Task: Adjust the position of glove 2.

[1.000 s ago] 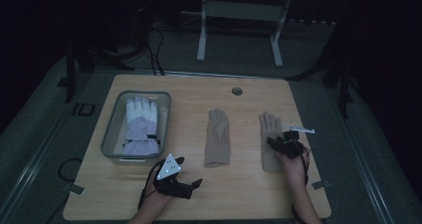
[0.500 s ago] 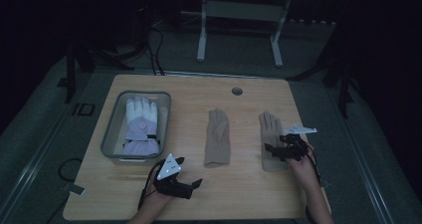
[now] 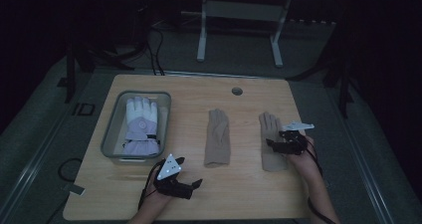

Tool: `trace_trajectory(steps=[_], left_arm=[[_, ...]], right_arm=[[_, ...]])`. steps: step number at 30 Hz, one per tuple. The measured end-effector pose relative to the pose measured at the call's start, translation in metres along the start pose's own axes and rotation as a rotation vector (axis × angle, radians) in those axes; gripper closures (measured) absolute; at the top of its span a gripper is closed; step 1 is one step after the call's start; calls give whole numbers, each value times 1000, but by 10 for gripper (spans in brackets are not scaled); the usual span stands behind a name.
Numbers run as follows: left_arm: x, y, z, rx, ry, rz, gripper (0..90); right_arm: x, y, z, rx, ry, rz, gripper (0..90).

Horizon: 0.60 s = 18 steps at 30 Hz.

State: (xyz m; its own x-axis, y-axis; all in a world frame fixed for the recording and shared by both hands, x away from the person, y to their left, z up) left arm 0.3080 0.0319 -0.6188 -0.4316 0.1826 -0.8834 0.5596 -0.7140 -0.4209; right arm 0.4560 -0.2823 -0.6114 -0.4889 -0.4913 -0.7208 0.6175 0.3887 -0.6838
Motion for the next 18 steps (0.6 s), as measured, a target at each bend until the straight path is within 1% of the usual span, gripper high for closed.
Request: trace_trajectory(steps=[1,2,3,5,7,10,11,12,15,18], left_arm=[[0,0,0,-1,1,-1,13],[0,0,0,-2,1,-2,12],[0,0,0,-3,2,0,12],[0,0,0,-2,-2,0,13],[0,0,0,-2,-2,1,13],[0,0,0,-4,3,1,12],[0,0,0,-4,4,0,12],[0,0,0,-5,4,0,13],[0,0,0,-4,0,0,13],[0,0,0,-3,-5,1,13]], right_arm=[[2,3,2,-3,-2,-11,301],[7,8,5,7,-19,-32,332],[11,11,5,7,-23,-37,328],[12,11,7,3,-21,-7,366],[12,10,8,9,-23,3,413],[13,8,9,23,-28,2,545],[13,7,9,28,-31,1,630],[13,7,8,22,-30,-4,696],[12,6,7,48,-10,-19,765],[11,5,6,53,27,-28,791]])
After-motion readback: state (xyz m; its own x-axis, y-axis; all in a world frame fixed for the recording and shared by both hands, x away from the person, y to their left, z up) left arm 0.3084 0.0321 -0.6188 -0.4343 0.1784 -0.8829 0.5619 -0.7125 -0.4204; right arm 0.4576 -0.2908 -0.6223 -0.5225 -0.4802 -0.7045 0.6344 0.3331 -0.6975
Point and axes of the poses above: each handheld gripper's, and its own axes: y roughly forward along the jaws, x roughly out of its underside, z roughly to its right, the point moved 10 cm from there along y, roughly forward along the jaws, and after that the axes turned 6 degrees about -y, right-handed, at the moved point
